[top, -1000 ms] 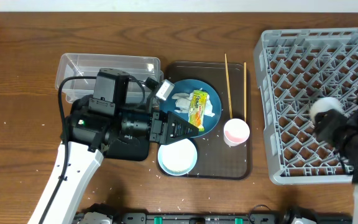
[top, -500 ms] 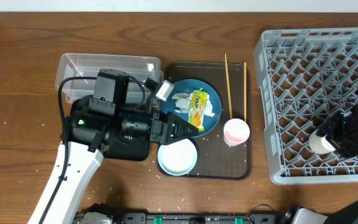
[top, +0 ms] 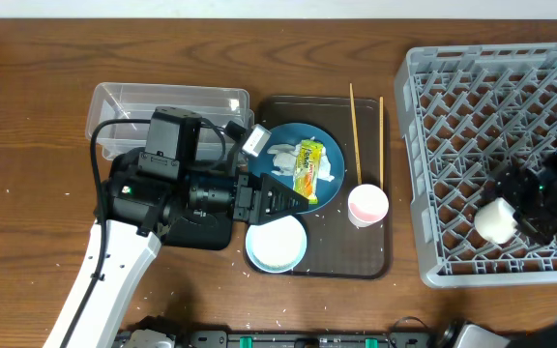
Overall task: Sort waste into correct bins and load items into the dishwasher rack
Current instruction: 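Carry the white cup with the right gripper into the dish rack, then reach the left gripper down to the pink cup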
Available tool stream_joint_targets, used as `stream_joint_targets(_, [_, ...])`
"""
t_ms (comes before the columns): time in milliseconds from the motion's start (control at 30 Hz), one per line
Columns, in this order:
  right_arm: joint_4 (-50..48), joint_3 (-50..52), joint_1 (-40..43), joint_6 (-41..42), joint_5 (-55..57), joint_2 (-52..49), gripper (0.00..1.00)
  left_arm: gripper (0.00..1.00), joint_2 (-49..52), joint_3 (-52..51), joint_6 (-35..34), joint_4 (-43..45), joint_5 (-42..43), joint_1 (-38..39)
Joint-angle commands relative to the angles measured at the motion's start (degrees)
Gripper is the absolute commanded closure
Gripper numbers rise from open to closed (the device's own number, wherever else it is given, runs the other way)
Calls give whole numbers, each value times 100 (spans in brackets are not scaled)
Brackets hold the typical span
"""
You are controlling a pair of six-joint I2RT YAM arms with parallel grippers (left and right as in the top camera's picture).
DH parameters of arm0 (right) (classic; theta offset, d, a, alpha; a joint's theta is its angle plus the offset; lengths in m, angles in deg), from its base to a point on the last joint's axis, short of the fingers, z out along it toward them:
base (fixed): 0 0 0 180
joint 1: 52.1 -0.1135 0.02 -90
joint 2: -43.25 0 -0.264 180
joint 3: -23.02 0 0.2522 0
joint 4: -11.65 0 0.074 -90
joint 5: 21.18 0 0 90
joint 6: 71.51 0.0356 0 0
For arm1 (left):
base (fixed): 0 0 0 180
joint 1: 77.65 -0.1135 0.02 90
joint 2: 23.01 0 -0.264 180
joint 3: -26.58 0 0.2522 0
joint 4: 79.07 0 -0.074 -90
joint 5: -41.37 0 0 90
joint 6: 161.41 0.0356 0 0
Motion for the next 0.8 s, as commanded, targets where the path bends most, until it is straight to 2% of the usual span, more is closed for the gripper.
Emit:
stream_joint_targets(0, [31, -177, -208, -435, -804, 623, 16, 14, -33, 105, 55, -68, -691, 42])
stream_joint_targets(33, [31, -177, -330, -433, -798, 798, 17, 14, -33, 105, 57, -107, -1062, 96])
stream_joint_targets(133, [44, -175, -662, -284, -800, 1261, 19, 18, -11, 63, 52, -205, -2994, 531])
stream_joint_targets(233, [44, -175, -962, 66, -800, 1580, 21, 23, 184, -31, 2, -63, -4660, 1259])
stream_joint_targets(300, [37, -175, -1150, 184, -798, 1690, 22, 25, 492, -37, -13, 188, -5211, 1755])
stream_joint_targets(433, [48, -168, -1425, 291, -798, 1731, 21, 26, 1276, -28, -251, 1130, -5541, 2483])
stream_joint_targets(567, [105, -153, -1558, 323, -798, 1720, 20, 29, 2103, 90, -601, 1777, -5678, 2752])
stream_joint_targets(767, [175, -149, -1574, 323, -776, 1720, 20, 35, 3117, 240, -815, 2162, -5622, 2981])
